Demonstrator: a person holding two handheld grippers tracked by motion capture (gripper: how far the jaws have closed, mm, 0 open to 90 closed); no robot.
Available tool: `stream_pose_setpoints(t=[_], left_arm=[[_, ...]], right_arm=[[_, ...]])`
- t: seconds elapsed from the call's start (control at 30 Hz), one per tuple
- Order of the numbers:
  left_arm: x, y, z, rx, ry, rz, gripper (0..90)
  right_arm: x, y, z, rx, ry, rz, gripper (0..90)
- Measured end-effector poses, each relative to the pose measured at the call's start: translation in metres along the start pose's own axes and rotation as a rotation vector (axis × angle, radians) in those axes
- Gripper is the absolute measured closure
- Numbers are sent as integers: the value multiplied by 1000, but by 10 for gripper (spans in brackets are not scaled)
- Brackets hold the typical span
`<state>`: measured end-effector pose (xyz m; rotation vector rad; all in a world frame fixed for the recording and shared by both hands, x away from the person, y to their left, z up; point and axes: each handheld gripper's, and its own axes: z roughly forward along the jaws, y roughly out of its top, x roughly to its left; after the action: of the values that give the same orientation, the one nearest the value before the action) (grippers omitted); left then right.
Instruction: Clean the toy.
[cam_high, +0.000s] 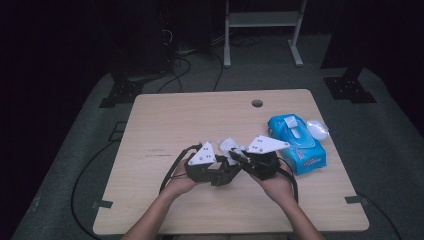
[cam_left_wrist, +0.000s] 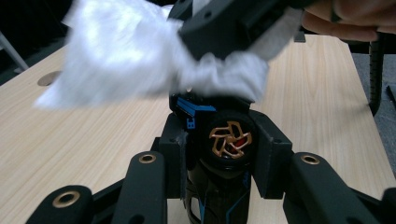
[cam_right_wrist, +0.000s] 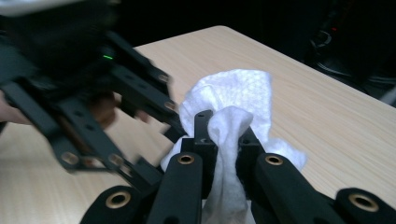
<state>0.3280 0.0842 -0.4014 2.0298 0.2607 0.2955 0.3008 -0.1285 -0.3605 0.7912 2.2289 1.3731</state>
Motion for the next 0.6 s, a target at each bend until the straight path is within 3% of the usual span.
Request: stream_pose_setpoints(t=[0.07, 0.17, 0.37, 0.47, 0.6], left_arm=[[2, -2, -1, 0, 4, -3, 619], [3, -3, 0, -2, 0, -9, 620], [4, -5, -2, -2, 4, -10, 621], [6, -7, -3, -9, 4, -24, 622], [5, -6, -2, -12, 0, -24, 622]], right_arm=[[-6, -4, -3, 2, -29, 19, 837], [-9, -9, -4, -4, -19, 50, 838], [-7, -11, -2, -22, -3, 42, 838], [-16, -22, -3, -14, -18, 86, 837], [-21, -30, -4, -26, -4, 139, 838]])
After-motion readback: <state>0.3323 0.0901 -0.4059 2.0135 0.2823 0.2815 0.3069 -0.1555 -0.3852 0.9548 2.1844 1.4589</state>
